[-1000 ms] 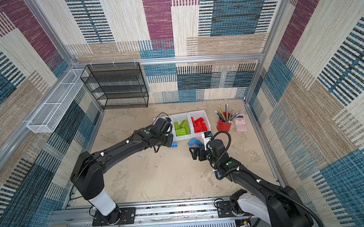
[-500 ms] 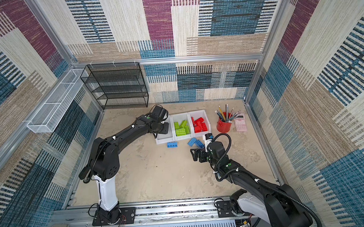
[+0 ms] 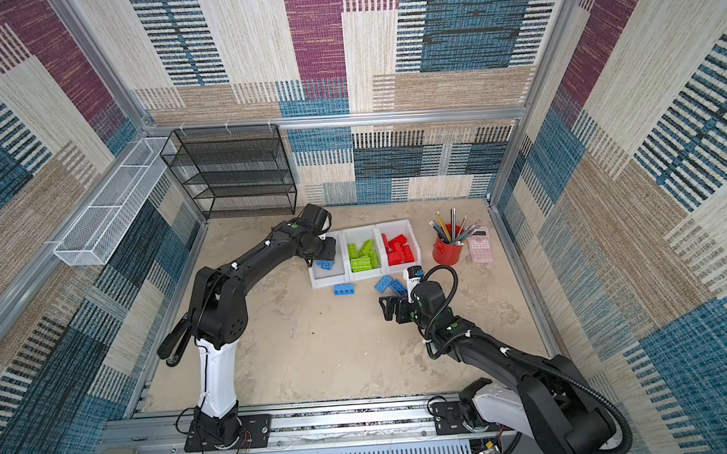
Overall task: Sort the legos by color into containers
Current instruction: 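Withdraw the left gripper while the right gripper reaches for a blue brick near the bin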
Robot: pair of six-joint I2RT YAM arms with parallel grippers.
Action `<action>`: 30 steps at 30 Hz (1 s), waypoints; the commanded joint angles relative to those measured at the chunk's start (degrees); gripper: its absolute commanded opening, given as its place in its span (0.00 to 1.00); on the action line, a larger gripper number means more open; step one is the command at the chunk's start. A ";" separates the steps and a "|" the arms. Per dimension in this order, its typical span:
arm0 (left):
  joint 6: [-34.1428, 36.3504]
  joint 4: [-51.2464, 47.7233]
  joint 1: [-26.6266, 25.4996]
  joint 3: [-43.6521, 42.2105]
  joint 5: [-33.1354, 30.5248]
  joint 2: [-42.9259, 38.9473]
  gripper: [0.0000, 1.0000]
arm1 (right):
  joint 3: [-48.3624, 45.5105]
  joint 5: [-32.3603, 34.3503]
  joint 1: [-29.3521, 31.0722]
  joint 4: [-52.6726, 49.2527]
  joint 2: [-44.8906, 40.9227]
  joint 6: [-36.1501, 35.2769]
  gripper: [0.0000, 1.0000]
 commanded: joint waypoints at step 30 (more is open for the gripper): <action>-12.31 23.21 -0.42 -56.64 2.63 -49.82 0.68 | 10.15 11.42 12.55 -2.07 11.36 5.46 1.00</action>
